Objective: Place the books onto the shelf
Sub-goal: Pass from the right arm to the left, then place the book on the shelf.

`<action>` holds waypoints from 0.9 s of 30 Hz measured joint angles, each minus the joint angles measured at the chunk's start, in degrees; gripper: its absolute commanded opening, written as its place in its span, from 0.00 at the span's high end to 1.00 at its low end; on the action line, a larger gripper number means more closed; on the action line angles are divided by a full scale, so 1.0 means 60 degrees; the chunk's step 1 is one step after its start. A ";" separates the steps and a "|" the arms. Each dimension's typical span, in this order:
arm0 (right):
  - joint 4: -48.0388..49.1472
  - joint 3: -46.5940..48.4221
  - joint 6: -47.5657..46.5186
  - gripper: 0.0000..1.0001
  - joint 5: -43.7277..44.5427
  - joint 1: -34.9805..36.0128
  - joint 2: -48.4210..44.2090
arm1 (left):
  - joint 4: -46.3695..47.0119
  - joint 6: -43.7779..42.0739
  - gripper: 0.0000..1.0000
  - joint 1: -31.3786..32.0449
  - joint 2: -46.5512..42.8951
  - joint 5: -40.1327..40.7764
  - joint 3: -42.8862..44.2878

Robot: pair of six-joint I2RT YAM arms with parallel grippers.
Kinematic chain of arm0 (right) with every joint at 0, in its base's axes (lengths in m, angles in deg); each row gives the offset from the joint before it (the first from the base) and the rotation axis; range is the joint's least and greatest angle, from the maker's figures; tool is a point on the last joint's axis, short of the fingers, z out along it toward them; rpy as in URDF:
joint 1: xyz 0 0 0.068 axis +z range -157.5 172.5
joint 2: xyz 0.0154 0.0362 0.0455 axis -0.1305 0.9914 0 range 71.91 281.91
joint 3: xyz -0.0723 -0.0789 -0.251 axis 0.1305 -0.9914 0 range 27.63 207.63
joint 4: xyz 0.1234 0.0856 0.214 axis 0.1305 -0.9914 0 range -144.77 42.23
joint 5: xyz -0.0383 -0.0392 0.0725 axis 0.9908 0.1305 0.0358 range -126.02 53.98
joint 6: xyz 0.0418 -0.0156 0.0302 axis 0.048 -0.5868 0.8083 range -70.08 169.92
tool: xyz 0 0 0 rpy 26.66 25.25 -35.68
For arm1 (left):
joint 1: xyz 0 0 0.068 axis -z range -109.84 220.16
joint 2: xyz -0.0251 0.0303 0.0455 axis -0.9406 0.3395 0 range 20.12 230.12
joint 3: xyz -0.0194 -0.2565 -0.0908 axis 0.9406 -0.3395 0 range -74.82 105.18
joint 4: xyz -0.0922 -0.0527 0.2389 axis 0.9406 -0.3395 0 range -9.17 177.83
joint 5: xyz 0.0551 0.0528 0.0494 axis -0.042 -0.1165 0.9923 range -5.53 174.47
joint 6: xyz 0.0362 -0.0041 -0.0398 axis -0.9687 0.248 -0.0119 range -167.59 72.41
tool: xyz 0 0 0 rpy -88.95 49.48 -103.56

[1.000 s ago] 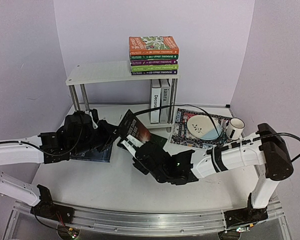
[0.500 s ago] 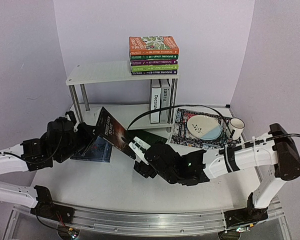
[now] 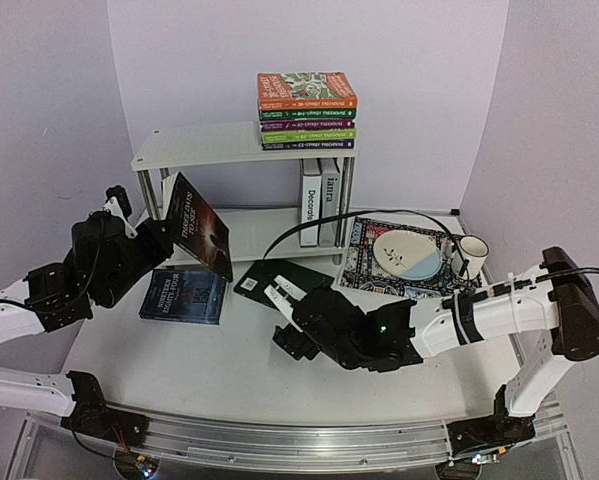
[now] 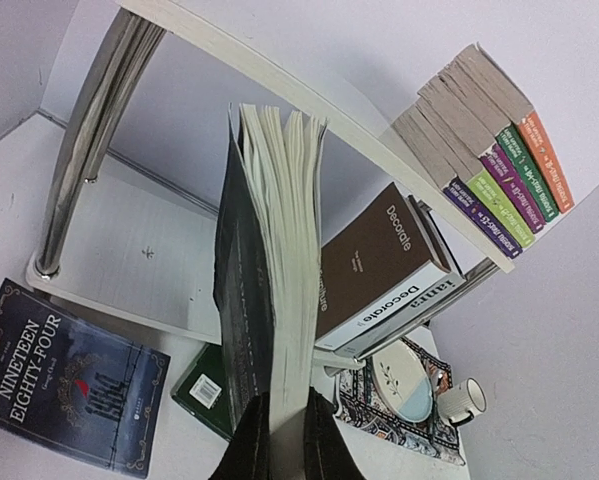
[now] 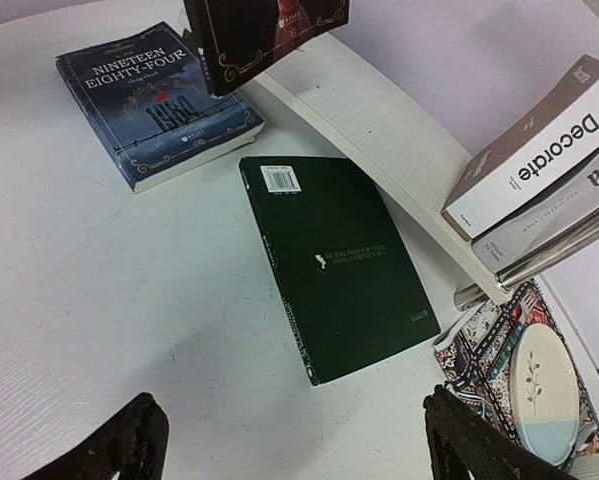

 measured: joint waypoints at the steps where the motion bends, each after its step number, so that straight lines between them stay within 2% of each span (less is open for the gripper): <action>1: -0.0003 -0.0029 0.0005 0.11 0.0003 0.0000 -0.0018 | 0.0097 -0.0105 1.00 -0.0097 0.0042 -0.0034 0.0000; 10: -0.0059 -0.0513 0.0016 0.11 0.0093 0.0000 -0.0708 | 0.1396 -0.0363 1.00 -0.1695 0.1155 -0.1492 -0.0144; 27: -0.0583 -0.1505 0.0319 0.11 0.0559 0.0000 -0.2489 | 0.3847 0.0110 1.00 -0.3046 0.3632 -0.3558 -0.0127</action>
